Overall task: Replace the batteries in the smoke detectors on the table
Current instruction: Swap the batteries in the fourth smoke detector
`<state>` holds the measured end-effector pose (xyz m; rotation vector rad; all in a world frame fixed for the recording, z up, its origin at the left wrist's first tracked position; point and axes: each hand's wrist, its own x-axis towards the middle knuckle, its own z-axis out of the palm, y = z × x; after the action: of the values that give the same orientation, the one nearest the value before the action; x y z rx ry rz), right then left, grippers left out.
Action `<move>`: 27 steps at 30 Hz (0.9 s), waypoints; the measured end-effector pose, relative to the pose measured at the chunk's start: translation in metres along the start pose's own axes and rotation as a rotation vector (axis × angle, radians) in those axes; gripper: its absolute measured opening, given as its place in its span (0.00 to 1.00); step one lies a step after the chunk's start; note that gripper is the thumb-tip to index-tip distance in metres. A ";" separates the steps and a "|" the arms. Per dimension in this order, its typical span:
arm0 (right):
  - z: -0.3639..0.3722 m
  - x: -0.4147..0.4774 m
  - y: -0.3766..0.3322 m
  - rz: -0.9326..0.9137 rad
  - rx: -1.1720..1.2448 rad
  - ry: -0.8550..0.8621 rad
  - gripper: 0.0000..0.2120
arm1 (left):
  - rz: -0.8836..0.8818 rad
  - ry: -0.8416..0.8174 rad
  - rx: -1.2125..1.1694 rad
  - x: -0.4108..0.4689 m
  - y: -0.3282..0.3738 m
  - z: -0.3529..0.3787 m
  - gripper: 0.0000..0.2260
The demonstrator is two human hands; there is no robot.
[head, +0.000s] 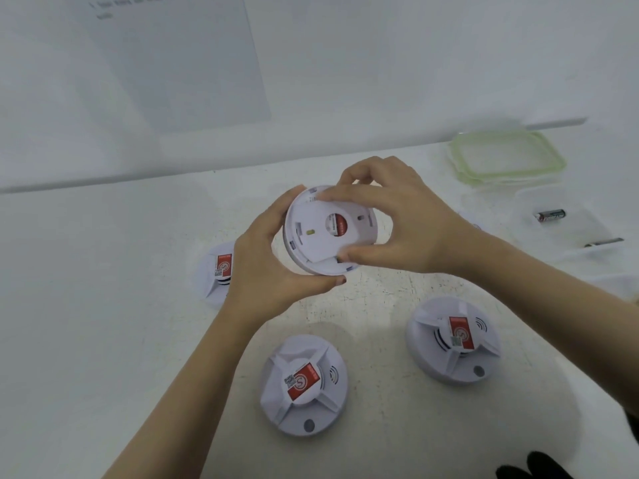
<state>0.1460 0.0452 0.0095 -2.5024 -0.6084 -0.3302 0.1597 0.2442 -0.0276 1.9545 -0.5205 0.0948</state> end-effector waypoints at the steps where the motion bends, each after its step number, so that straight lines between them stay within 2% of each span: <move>1: -0.001 0.000 0.000 0.000 0.006 -0.002 0.28 | 0.006 0.010 -0.003 0.000 0.001 -0.001 0.41; 8: -0.004 0.001 -0.003 -0.011 0.007 -0.029 0.29 | 0.024 0.016 -0.002 -0.002 0.006 -0.005 0.41; 15: -0.001 0.000 -0.013 0.056 -0.015 0.055 0.28 | 0.072 0.007 0.061 -0.002 0.008 -0.008 0.43; 20: 0.005 -0.005 -0.013 0.091 0.093 0.074 0.28 | 0.093 0.010 0.092 -0.005 0.008 -0.008 0.43; 27: 0.010 -0.013 -0.012 -0.001 0.002 0.157 0.27 | 0.145 0.050 0.189 -0.008 0.009 -0.005 0.42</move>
<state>0.1301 0.0555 0.0017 -2.4455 -0.5465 -0.5207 0.1503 0.2482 -0.0204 2.0904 -0.6394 0.2930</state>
